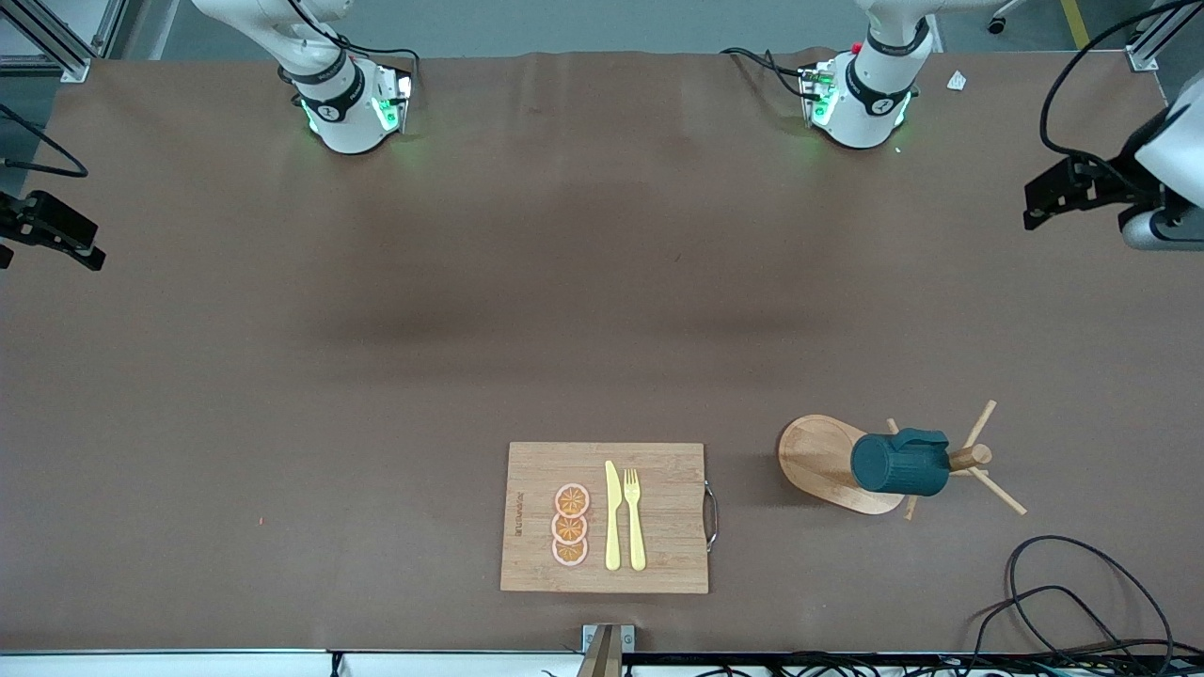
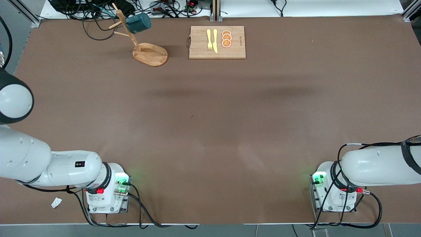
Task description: Pass cup and hang on rack
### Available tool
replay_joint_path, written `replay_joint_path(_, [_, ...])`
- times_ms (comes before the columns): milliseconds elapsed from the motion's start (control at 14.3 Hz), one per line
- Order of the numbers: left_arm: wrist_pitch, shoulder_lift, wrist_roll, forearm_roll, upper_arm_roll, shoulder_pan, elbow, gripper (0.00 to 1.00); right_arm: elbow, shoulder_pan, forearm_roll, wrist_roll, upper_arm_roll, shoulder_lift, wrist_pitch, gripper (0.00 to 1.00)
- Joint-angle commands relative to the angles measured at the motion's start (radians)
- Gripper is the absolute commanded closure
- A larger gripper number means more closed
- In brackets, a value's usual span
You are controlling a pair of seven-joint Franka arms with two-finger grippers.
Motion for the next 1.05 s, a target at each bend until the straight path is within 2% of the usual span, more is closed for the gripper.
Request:
replay_joint_path(0, [0.076,-0.133,0.006,-0.033,0.063,-0.052,-0.173,0.0,-0.027,0.004,-0.019,-0.01,-0.002,-0.024,0.014,0.0])
replay_joint_path(139, [0.081,-0.154,0.006,-0.033,0.069,-0.054,-0.203,0.0,-0.027,0.004,-0.019,-0.012,-0.002,-0.024,0.02,0.0])
replay_joint_path(976, [0.067,-0.153,-0.023,-0.036,0.049,-0.068,-0.2,0.0,-0.037,0.001,-0.017,-0.01,-0.003,-0.025,0.041,0.0])
